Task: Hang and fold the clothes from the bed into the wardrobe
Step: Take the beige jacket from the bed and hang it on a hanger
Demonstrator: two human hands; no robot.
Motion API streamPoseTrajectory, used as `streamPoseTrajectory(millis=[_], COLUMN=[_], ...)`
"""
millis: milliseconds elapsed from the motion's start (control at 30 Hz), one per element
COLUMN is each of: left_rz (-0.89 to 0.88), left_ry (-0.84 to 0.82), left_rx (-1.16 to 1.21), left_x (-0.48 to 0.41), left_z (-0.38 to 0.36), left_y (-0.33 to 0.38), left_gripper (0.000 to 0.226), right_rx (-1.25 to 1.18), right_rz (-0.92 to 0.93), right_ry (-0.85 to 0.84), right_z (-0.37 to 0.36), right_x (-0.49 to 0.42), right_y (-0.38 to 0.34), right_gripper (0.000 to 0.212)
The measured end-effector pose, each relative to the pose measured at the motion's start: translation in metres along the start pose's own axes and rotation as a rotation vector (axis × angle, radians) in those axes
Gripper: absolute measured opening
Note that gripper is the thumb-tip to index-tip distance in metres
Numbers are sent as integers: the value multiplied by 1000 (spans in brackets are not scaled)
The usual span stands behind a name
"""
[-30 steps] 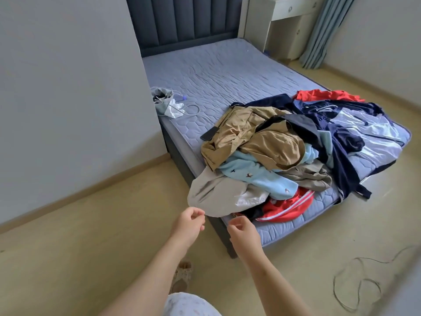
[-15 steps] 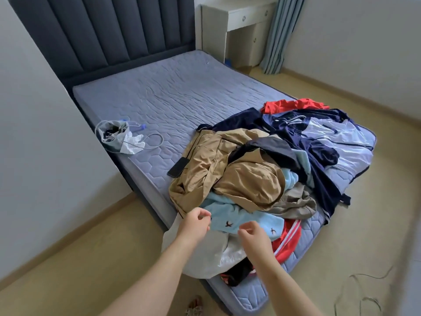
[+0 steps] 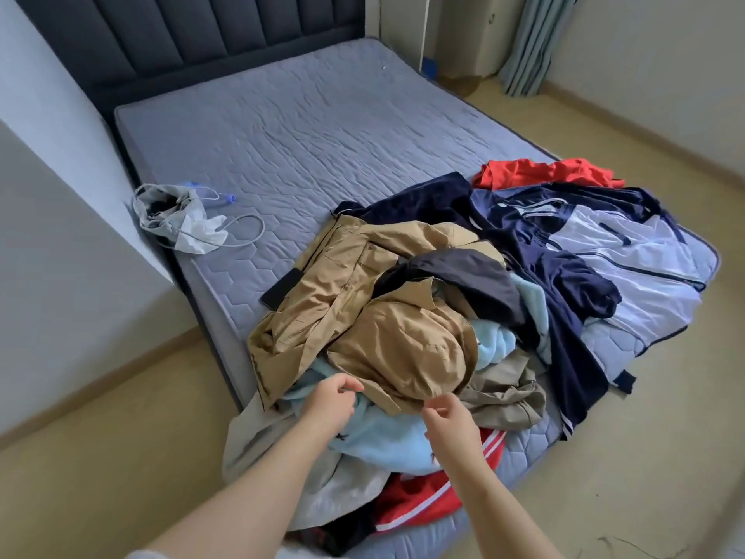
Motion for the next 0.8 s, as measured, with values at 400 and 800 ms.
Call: streamPoseTrajectory(millis=[400, 800], left_rz=[273, 412], left_ry=[36, 183], left_rx=[-55, 334], left_x=[-51, -61], left_z=[-72, -87], left_y=[-23, -41], left_gripper=[32, 39], right_rx=[161, 203], right_rz=[-87, -147], right_ry=[-136, -144], right_z=[36, 38], right_x=[-81, -92], right_y=[16, 38], right_gripper=[14, 20])
Point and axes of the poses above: each hand's wrist, its own x-axis away from the middle knuckle, its own z-axis out of the back of the hand, y = z × x, the point moved 7 cm from there along -x, towards the middle knuckle, and after that the axes turned 13 degrees about -z, right-handed, at the moved point
